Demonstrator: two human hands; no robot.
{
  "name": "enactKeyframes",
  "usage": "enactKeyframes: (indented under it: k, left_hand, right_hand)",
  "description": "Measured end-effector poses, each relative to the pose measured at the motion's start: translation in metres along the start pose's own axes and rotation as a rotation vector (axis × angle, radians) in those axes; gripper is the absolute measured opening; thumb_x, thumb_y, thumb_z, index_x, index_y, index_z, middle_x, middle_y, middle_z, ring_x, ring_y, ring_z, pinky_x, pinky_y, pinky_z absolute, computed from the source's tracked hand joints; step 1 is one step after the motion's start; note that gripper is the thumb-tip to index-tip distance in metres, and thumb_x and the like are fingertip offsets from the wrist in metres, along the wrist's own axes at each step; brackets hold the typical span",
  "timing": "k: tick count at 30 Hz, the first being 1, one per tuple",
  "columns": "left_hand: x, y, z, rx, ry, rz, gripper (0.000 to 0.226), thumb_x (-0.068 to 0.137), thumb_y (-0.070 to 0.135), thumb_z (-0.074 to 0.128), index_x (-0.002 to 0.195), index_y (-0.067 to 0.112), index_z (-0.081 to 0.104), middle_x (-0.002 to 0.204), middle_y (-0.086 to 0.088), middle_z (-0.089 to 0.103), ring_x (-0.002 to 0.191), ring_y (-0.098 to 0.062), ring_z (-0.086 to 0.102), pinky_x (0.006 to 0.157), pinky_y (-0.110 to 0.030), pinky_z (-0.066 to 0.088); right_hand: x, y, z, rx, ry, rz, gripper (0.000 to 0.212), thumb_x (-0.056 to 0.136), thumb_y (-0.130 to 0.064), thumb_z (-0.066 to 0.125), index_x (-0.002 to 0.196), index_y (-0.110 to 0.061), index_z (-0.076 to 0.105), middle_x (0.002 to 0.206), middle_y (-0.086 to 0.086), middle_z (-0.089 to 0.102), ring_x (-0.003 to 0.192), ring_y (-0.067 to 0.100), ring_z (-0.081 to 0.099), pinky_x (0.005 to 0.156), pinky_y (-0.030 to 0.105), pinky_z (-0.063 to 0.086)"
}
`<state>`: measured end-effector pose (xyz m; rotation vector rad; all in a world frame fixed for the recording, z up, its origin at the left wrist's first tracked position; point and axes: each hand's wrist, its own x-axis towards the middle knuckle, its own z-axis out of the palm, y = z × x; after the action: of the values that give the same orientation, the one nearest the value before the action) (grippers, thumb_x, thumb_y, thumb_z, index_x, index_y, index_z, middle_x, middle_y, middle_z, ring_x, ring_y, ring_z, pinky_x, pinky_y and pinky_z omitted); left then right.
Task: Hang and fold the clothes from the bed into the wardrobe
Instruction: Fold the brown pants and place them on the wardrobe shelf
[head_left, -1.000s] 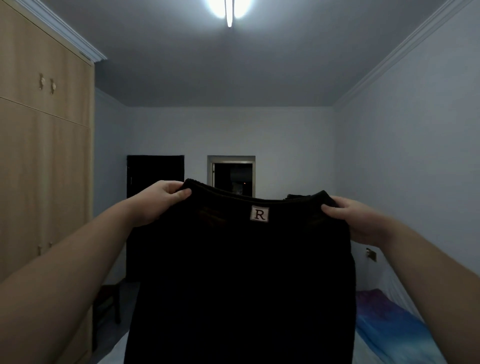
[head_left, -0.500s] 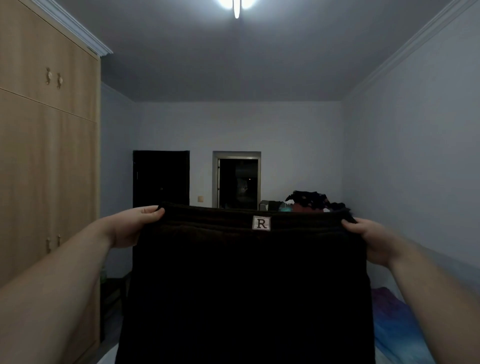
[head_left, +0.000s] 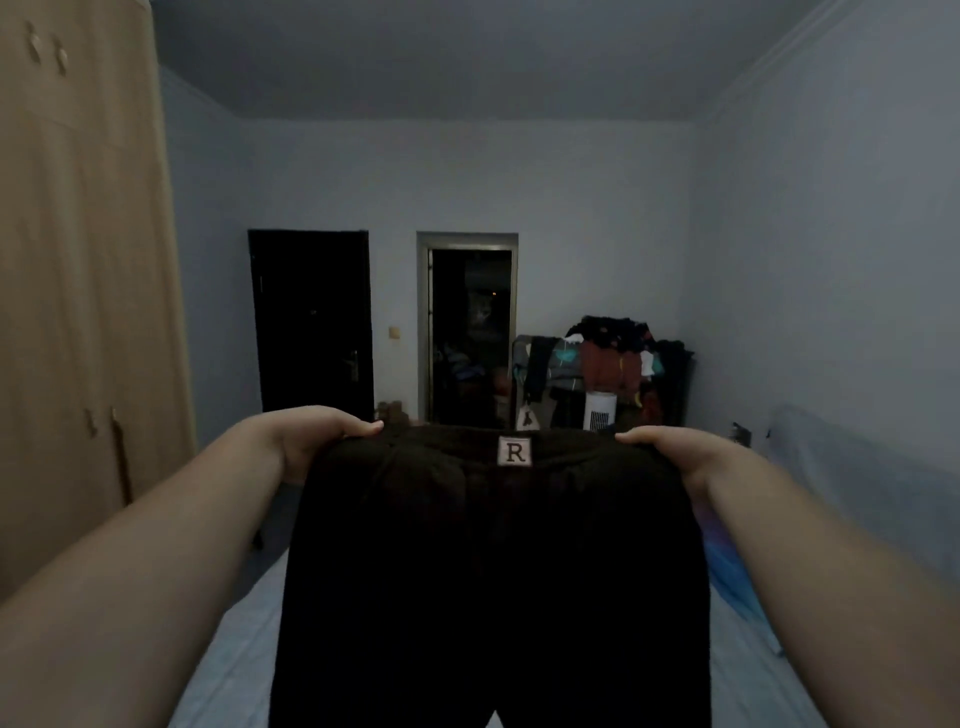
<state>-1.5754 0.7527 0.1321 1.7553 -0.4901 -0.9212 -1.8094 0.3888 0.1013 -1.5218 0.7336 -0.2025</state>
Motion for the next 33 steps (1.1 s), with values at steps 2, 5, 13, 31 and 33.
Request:
enactKeyframes:
  k: [2, 5, 13, 31, 33]
  left_hand:
    - [0.013, -0.011, 0.008, -0.024, 0.037, -0.016, 0.039, 0.099, 0.032, 0.054, 0.122, 0.002, 0.062, 0.110, -0.019, 0.073, 0.084, -0.030, 0.074, 0.070, -0.035, 0.057]
    - [0.031, -0.017, 0.024, -0.123, 0.114, 0.006, 0.024, 0.102, 0.023, 0.050, 0.107, 0.004, 0.063, 0.080, -0.015, 0.075, 0.062, -0.024, 0.073, 0.054, -0.031, 0.057]
    - [0.048, -0.057, 0.104, -0.340, 0.201, 0.199, 0.026, 0.102, 0.017, 0.051, 0.111, -0.004, 0.065, 0.106, -0.022, 0.072, 0.097, -0.033, 0.070, 0.075, -0.039, 0.057]
    - [0.031, -0.191, 0.219, 0.010, 0.211, 0.581, 0.041, 0.091, 0.034, 0.066, 0.131, 0.036, 0.060, 0.119, 0.017, 0.069, 0.112, 0.000, 0.063, 0.097, -0.030, 0.051]
    - [0.028, -0.194, 0.217, -0.010, 0.238, 0.599, 0.046, 0.083, 0.029, 0.076, 0.126, 0.034, 0.059, 0.114, 0.015, 0.069, 0.110, -0.002, 0.064, 0.094, -0.028, 0.051]
  right_hand:
    - [0.010, 0.012, 0.013, 0.010, 0.048, 0.053, 0.028, 0.091, -0.028, 0.061, 0.102, -0.004, 0.071, 0.092, 0.019, 0.076, 0.073, 0.030, 0.074, 0.073, 0.033, 0.054]
    - [0.023, 0.024, 0.032, 0.037, 0.135, 0.093, 0.020, 0.092, -0.021, 0.057, 0.089, -0.005, 0.069, 0.070, 0.016, 0.073, 0.058, 0.029, 0.070, 0.056, 0.029, 0.054]
    - [0.030, 0.050, 0.080, 0.394, 0.224, -0.117, 0.025, 0.086, -0.020, 0.065, 0.099, 0.000, 0.069, 0.084, 0.018, 0.075, 0.077, 0.032, 0.073, 0.074, 0.043, 0.060]
    - [-0.052, 0.210, 0.183, 0.326, -0.055, -0.442, 0.043, 0.108, -0.023, 0.032, 0.148, -0.036, 0.042, 0.145, -0.015, 0.050, 0.129, -0.004, 0.050, 0.107, 0.021, 0.042]
    - [-0.060, 0.212, 0.181, 0.391, -0.140, -0.453, 0.040, 0.105, -0.024, 0.038, 0.143, -0.032, 0.047, 0.143, -0.012, 0.055, 0.128, -0.002, 0.052, 0.102, 0.019, 0.044]
